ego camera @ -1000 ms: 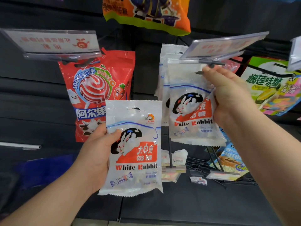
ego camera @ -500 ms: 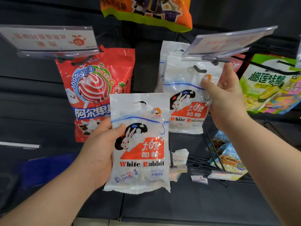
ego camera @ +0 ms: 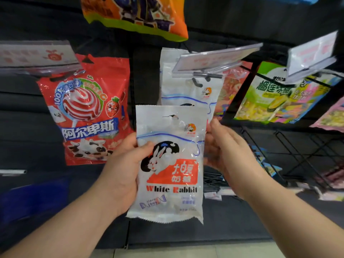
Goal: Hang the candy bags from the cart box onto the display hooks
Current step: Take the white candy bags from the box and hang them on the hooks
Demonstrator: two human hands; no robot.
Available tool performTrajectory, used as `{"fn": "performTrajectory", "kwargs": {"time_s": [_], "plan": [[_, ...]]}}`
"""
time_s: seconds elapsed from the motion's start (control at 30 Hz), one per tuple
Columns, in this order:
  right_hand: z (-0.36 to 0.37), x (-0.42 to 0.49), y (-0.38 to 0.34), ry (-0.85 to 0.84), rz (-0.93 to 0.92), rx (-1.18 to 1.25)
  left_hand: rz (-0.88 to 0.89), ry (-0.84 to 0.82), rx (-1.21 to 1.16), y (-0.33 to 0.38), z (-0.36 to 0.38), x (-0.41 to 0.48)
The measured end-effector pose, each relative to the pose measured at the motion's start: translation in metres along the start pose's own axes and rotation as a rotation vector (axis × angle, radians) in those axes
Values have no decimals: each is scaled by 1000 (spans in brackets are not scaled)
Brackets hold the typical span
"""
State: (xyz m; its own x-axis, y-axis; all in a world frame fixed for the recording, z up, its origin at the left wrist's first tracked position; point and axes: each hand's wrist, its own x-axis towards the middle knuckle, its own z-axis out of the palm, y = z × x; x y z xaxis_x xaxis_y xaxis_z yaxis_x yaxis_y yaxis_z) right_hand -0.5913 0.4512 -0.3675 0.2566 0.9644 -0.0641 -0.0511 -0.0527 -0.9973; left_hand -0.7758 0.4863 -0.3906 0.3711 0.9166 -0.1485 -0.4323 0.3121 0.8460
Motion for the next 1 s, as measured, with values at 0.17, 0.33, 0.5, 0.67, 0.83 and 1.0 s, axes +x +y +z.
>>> {"fn": "performTrajectory", "kwargs": {"time_s": [0.17, 0.33, 0.5, 0.67, 0.83, 1.0], "plan": [[9, -10, -1, 49, -40, 181, 16, -90, 50, -6, 20, 0], [6, -2, -11, 158, -213, 227, 50, -136, 122, 0, 37, 9], [4, 8, -21, 157, -284, 228, 218, 15, 195, 16, 54, 25], [8, 20, -30, 156, -310, 209, 269, 49, 94, 24, 62, 38], [10, 32, -35, 156, -340, 199, 294, 64, 48, 29, 67, 50], [11, 40, -35, 129, -349, 187, 318, 72, 48, 29, 65, 57]]}}
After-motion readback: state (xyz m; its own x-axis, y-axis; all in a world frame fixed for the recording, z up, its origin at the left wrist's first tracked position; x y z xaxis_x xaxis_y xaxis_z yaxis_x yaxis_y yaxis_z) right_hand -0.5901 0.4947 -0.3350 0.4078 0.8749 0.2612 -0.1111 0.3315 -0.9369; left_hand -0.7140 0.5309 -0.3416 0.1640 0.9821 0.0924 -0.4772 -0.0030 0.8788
